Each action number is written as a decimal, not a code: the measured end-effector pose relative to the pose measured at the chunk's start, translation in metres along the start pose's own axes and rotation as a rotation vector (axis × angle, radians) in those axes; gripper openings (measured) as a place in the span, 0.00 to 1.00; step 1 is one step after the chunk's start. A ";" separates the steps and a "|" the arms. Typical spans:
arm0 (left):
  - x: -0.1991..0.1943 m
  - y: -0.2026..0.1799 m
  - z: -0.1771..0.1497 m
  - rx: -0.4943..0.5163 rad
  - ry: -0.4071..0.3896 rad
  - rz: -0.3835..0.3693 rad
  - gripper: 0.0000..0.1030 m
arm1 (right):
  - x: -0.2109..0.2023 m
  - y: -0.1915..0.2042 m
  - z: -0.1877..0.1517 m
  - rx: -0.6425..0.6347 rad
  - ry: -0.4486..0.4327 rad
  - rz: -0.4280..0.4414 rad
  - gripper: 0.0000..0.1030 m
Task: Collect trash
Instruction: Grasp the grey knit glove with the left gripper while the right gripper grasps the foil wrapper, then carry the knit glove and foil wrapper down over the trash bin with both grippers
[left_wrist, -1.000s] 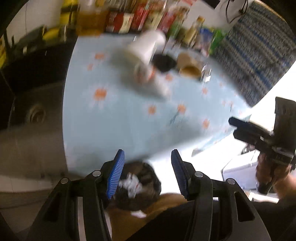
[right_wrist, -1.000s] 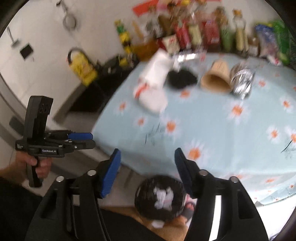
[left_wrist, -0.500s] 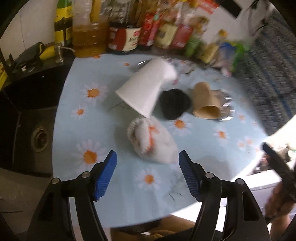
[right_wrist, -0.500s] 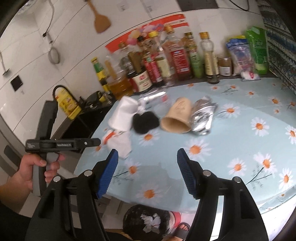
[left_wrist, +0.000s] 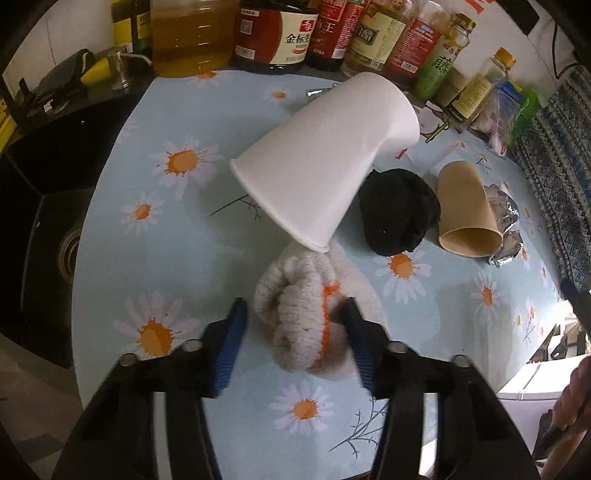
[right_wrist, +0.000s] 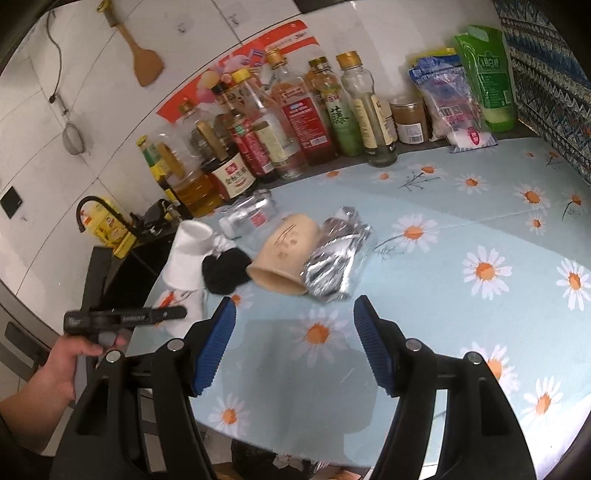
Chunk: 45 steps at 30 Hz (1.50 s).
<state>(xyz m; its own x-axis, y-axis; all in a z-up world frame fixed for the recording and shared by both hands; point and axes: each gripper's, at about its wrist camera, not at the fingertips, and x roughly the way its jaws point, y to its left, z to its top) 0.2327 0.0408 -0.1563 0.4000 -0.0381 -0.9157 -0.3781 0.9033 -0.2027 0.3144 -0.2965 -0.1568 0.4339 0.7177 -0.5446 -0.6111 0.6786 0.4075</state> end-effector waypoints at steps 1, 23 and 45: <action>0.000 -0.001 0.000 0.003 -0.003 -0.003 0.38 | 0.005 -0.003 0.005 0.008 0.005 -0.011 0.64; -0.035 -0.005 -0.036 -0.051 -0.066 -0.032 0.25 | 0.111 -0.065 0.050 0.394 0.278 0.059 0.69; -0.075 -0.005 -0.070 -0.033 -0.117 -0.119 0.25 | 0.073 -0.056 0.034 0.412 0.228 0.066 0.54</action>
<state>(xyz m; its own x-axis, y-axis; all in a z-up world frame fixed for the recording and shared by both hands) 0.1457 0.0091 -0.1105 0.5376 -0.0918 -0.8382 -0.3490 0.8807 -0.3203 0.4029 -0.2764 -0.1944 0.2184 0.7404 -0.6357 -0.2991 0.6709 0.6786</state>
